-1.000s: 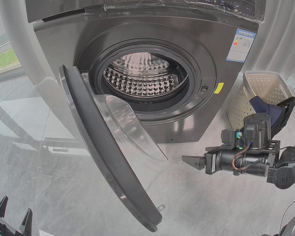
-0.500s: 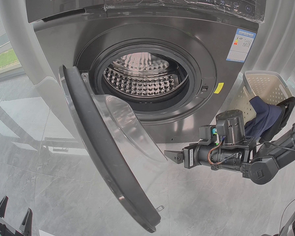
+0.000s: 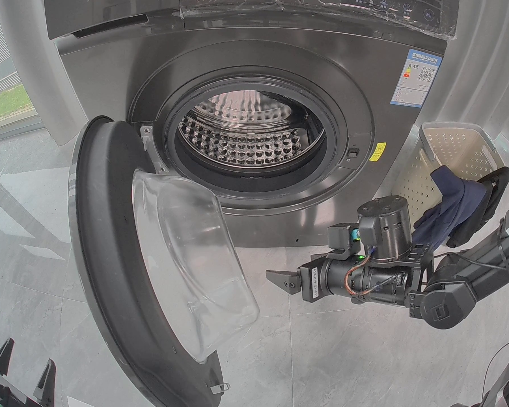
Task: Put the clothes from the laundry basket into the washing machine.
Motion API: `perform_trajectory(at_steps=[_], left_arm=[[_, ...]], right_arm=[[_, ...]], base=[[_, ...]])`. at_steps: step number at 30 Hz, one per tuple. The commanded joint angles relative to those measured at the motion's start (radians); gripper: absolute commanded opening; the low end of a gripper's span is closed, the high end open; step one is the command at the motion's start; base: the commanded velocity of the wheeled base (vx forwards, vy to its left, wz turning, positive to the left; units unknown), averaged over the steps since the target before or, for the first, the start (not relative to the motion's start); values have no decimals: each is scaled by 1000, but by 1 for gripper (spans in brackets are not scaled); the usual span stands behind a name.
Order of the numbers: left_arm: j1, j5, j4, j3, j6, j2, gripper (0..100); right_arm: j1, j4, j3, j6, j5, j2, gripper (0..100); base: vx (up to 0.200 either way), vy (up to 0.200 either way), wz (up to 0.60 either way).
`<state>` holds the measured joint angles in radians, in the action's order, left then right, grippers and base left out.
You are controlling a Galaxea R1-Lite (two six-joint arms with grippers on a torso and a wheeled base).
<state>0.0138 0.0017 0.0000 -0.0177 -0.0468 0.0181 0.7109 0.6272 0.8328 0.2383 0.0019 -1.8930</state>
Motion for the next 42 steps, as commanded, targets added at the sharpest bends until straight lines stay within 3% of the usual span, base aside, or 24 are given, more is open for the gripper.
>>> perform_trajectory(at_steps=[1,10,18,26,31,39,42], left_arm=[[0,1,0,16,-1,-10,100],[0,1,0,16,-1,-9,100],[0,1,0,16,-1,-9,100],[0,1,0,16,1,-10,100],[0,1,0,16,1,-9,100],[0,1,0,16,-1,-10,100],[0,1,0,18,-1,-9,100]], right_arm=[[-11,0,25,-1,-7,-26,100],[21,0,68,-1,-26,-97,100],[79,5,80,13,-28,-110,100],[48,42,101,18,-28,-110,100],[39,43,172,19,-28,-182,100],[91,45,310,22,-33,-288,100],[110,45,356,22,-54,-317,100]], base=[[-200,0,0],[-200,0,0],[0,0,0],[-25,0,0],[-200,0,0],[0,0,0],[0,0,0]])
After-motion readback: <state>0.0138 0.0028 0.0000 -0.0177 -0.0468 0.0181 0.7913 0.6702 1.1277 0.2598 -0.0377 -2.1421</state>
